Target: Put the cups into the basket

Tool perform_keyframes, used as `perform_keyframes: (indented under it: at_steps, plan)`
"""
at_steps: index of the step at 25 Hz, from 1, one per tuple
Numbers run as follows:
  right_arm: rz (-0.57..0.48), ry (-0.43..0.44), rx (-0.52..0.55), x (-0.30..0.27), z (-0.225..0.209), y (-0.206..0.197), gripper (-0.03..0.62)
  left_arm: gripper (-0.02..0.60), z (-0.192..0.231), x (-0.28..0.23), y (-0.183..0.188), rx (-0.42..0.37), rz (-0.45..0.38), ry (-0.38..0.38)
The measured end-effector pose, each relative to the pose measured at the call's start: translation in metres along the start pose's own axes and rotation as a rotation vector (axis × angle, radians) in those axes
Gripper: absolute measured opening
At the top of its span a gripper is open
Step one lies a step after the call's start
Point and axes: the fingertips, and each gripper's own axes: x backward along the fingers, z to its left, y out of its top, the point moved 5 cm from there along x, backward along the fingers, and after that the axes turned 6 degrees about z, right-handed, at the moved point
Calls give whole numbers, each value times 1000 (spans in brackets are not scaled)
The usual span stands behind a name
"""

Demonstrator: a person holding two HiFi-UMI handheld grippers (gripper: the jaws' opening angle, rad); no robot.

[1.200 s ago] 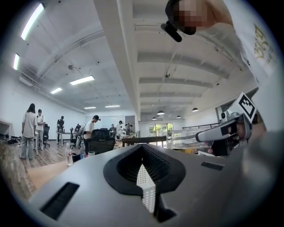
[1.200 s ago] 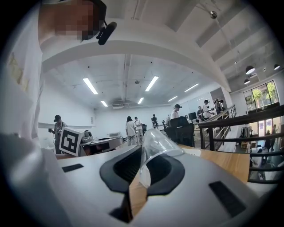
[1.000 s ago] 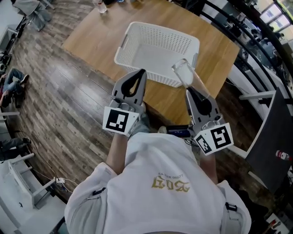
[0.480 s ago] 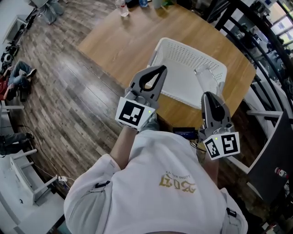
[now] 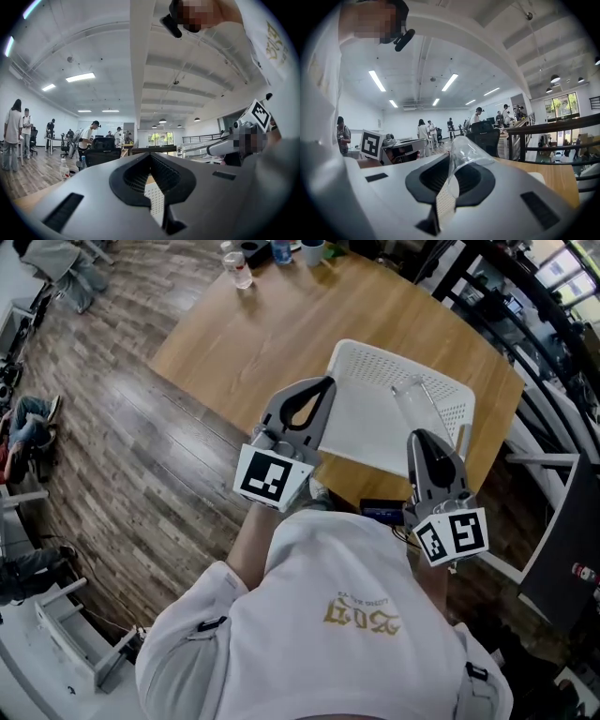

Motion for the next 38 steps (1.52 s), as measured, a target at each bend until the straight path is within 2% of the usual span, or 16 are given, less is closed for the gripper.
perform_keyframes:
  at_steps: [4, 12, 18, 22, 29, 38]
  plan:
    - [7, -32, -3, 0, 1, 0, 32, 8, 3, -6, -8, 25, 24, -38]
    - [-25, -97, -14, 24, -11, 1, 32, 8, -15, -16, -8, -2, 30, -77]
    - [-35, -93, -8, 30, -19, 2, 32, 8, -20, -21, -4, -5, 30, -62]
    - [-16, -88, 10, 30, -19, 0, 32, 6, -21, -26, -7, -20, 25, -78]
    - [10, -75, 42, 30, -26, 0, 32, 8, -25, -45, -11, -38, 64, -104]
    - [16, -93, 44, 18, -57, -5, 32, 8, -30, -67, -16, -60, 92, -123]
